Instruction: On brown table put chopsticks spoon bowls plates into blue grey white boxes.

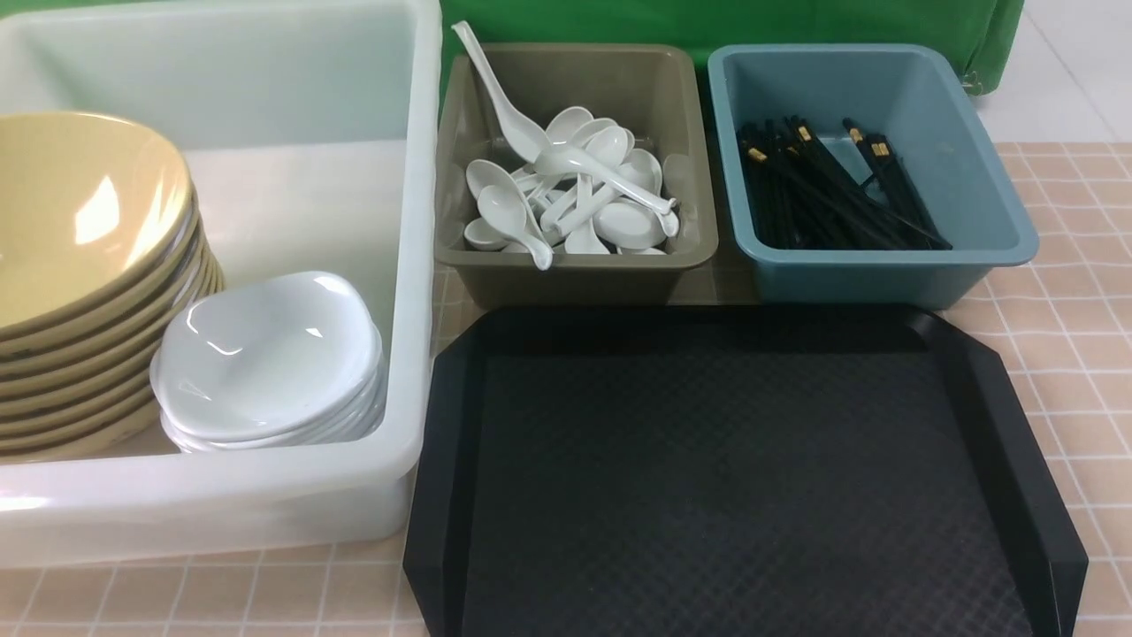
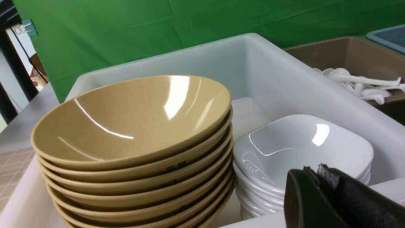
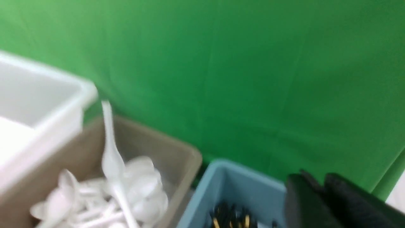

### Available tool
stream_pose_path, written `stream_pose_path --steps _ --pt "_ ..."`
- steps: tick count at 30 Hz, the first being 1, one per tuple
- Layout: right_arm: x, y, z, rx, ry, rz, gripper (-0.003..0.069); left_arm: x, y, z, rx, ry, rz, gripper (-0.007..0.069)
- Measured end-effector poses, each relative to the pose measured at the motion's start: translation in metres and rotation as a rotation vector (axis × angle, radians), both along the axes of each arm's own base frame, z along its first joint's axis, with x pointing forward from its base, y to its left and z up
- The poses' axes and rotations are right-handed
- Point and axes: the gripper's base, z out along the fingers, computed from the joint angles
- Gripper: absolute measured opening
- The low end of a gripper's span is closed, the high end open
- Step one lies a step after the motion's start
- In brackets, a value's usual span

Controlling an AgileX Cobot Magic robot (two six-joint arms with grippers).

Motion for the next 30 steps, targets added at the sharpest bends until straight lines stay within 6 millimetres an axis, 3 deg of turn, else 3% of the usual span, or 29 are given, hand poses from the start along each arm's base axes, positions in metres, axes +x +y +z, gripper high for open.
stream_pose_path --steps 3,4,5,7,13,21,24,30 --pt "-0.056 -0.006 -0.001 -0.029 -0.053 0.050 0.0038 0.000 0.000 0.000 0.000 0.001 0.000 0.0007" --pt "-0.071 -0.008 -0.010 -0.047 -0.047 0.064 0.0036 0.000 0.000 0.000 0.000 0.001 0.000 0.0007" --pt "-0.070 -0.008 -0.015 -0.054 -0.034 0.067 0.0036 0.000 0.000 0.000 0.000 0.001 0.000 0.0007" --pt "-0.103 -0.017 -0.055 -0.091 0.016 0.087 0.0036 0.000 0.000 0.000 0.000 0.001 0.000 0.0007" --pt "-0.140 -0.030 -0.152 -0.130 0.141 0.093 0.0036 0.000 0.000 0.000 0.000 0.001 0.000 0.0007" --pt "-0.168 -0.040 -0.256 -0.182 0.377 0.095 0.0038 0.000 0.000 0.000 0.000 0.001 0.000 0.0007" --pt "-0.172 -0.041 -0.272 -0.109 0.411 0.065 0.0038 0.000 0.000 0.000 0.000 0.001 0.000 0.0007" --pt "-0.175 -0.047 -0.257 0.065 0.245 -0.018 0.0038 0.000 0.000 0.000 0.001 0.001 -0.001 0.0007"
